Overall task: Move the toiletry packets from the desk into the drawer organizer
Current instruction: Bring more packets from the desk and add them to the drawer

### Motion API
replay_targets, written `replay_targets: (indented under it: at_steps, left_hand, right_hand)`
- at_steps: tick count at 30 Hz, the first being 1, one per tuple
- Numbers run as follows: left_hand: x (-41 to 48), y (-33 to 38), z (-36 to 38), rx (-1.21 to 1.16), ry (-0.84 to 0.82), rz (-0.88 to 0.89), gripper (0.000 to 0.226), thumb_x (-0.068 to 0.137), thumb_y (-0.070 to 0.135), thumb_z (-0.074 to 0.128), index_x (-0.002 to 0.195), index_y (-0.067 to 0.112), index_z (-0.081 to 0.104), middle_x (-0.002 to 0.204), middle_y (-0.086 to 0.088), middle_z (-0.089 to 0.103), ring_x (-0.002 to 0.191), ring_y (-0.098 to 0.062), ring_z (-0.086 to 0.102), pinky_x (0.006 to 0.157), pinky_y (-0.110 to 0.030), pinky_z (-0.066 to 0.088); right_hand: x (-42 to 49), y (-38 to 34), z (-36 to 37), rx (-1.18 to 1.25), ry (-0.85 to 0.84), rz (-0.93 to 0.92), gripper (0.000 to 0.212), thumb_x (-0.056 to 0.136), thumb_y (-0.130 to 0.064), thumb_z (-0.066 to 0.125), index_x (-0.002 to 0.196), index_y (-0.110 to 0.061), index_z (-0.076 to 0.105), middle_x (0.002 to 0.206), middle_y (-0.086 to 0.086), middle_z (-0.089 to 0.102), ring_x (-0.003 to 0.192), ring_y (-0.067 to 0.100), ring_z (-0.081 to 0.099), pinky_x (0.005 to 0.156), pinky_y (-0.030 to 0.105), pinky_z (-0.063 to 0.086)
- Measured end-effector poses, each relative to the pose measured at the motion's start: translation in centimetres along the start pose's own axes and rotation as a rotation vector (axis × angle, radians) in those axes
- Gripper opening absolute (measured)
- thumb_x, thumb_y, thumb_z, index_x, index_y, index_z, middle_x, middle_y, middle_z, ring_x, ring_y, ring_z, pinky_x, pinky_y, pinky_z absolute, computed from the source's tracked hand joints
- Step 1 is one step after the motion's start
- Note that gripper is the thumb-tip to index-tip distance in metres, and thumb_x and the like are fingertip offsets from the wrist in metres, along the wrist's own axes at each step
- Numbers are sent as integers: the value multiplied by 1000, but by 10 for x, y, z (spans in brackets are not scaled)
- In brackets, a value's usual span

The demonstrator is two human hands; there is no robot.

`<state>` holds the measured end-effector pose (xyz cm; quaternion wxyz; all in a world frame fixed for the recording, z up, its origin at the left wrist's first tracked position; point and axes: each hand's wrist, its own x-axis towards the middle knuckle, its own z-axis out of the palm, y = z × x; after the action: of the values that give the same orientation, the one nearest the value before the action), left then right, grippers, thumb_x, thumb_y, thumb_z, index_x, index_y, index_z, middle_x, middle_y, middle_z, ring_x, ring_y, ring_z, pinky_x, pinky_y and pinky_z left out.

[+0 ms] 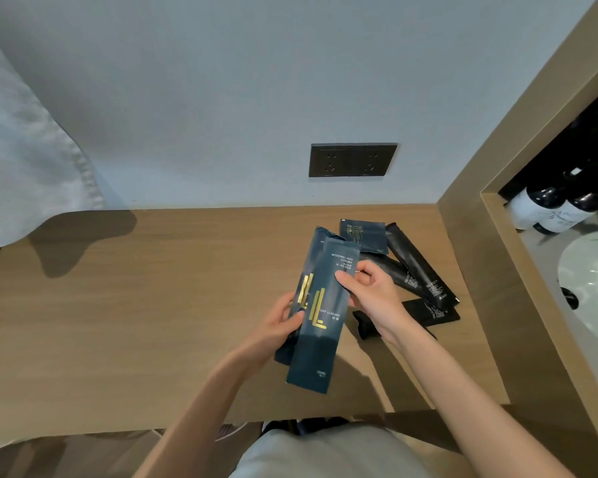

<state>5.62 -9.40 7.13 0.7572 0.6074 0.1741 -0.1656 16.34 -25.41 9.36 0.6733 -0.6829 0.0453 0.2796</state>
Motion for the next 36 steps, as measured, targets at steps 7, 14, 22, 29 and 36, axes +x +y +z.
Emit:
replay_targets:
  at_steps: [7, 14, 22, 29, 36]
  left_hand:
    - [-1, -3, 25, -96, 86, -37, 32, 93, 28, 56, 125, 29, 50, 118, -2, 67, 102, -17, 66, 91, -37, 51]
    - [-2, 10, 17, -103, 248, 11, 48, 84, 9, 68, 125, 26, 48, 109, -7, 71, 98, -27, 68, 83, -43, 56]
    - [1, 21, 3, -97, 305, 81, 45, 85, 8, 66, 123, 28, 51, 105, -5, 73, 91, -20, 71, 75, -33, 58]
    - [3, 21, 14, -109, 290, 77, 50, 84, 11, 67, 128, 27, 50, 110, -4, 72, 96, -21, 70, 77, -33, 57]
    - [0, 25, 6, -137, 305, 100, 49, 83, 13, 68, 126, 30, 52, 111, -3, 72, 101, -23, 68, 82, -41, 55]
  right_hand:
    - [0, 3, 3, -55, 205, -127, 24, 82, -17, 73, 95, -1, 61, 84, 9, 66, 72, 14, 60, 58, 21, 49]
    - [18, 20, -42, -668, -1, -220, 26, 92, -28, 59, 117, -22, 59, 113, -3, 63, 101, 15, 60, 88, 33, 52]
    - [23, 57, -128, -1429, -155, -49, 62, 80, -9, 67, 131, -33, 41, 135, -2, 45, 123, 24, 38, 96, 40, 44]
    - [22, 63, -126, -1539, -63, -268, 48, 83, -28, 65, 127, -28, 46, 122, 0, 54, 115, 23, 50, 95, 35, 41]
    - [10, 37, -113, -1108, 131, -237, 11, 96, -27, 52, 98, -20, 60, 85, -4, 62, 70, 11, 60, 65, 32, 48]
